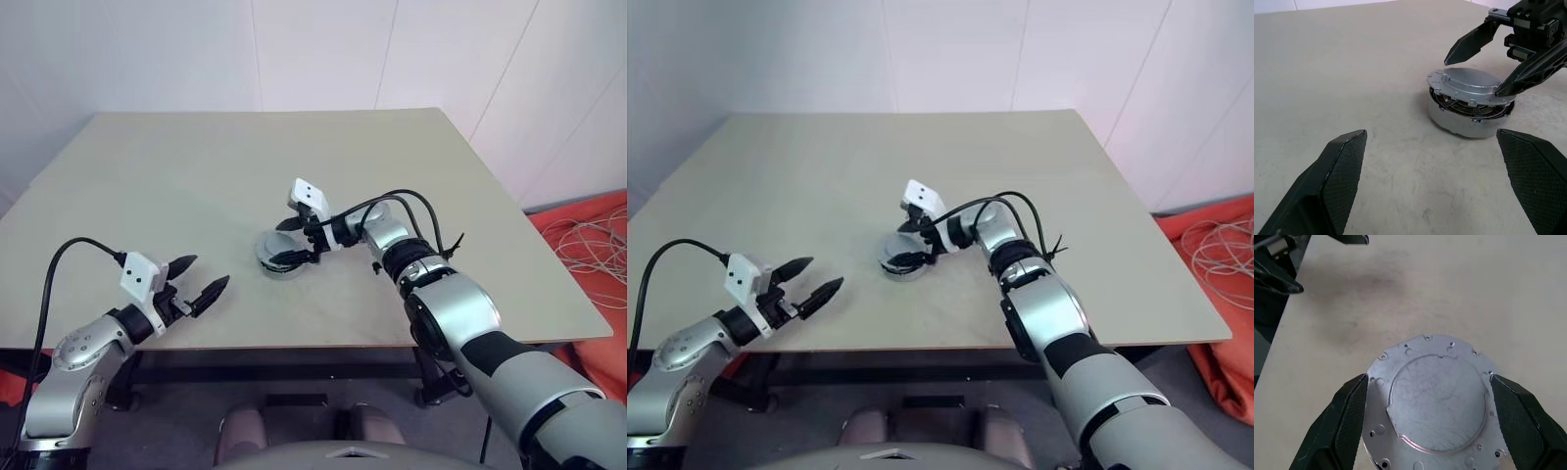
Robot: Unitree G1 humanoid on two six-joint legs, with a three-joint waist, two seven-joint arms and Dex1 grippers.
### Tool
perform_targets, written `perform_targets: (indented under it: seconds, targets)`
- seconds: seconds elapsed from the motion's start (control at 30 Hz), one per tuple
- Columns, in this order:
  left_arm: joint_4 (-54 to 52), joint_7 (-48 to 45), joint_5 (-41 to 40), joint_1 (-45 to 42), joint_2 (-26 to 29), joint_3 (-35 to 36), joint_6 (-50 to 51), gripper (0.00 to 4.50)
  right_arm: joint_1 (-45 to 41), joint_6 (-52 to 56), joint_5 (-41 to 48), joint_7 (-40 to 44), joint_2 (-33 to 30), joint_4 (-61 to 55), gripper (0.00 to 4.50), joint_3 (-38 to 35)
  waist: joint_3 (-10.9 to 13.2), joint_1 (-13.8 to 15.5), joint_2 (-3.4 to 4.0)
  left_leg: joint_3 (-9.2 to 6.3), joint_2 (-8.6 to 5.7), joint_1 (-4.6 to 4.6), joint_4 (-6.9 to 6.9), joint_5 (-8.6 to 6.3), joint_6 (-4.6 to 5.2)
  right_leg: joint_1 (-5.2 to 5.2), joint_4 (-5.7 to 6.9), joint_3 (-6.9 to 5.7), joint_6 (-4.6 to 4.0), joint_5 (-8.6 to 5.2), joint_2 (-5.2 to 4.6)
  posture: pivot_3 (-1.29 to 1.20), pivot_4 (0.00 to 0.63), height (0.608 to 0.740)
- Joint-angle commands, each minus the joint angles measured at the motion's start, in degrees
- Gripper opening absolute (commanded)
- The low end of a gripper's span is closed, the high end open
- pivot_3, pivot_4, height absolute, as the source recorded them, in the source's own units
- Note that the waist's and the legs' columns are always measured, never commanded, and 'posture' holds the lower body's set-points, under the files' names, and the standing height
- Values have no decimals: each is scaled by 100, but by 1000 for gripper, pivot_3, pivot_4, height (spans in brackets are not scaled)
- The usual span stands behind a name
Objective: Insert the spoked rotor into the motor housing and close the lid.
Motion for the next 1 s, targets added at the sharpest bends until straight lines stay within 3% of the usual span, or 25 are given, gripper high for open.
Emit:
perform_targets:
  seconds: [0.03,0.17,0.27,0.37,1.0]
  targets:
    - [-189,15,-56,-148,59,81,-21,4500,14,-124,-131,-149,-22,4,4487,5,0,0,0,0,0,0,0,0,0,0,0,0,0,0,0,0,0,740]
    - [-171,0,-49,-205,60,64,-2,4500,76,-30,-199,-227,3,47,4487,-29,0,-2,1,0,0,2,0,0,0,0,1,0,0,0,0,0,0,740]
    - [-153,-7,-40,-228,57,49,0,4500,89,57,-184,-210,25,53,3883,-68,0,-2,1,0,0,3,0,0,0,1,2,0,0,0,0,0,0,740]
    - [-140,-8,-26,-247,46,24,-11,4500,116,63,-164,-172,40,31,2986,-92,0,-3,1,0,0,4,0,0,0,3,2,0,0,0,0,0,0,740]
    - [-32,-36,-7,-380,-4,-87,-25,4500,257,461,-216,720,-242,-452,2987,29,0,2,1,0,0,1,-1,-3,6,2,-2,0,-1,0,-1,0,0,740]
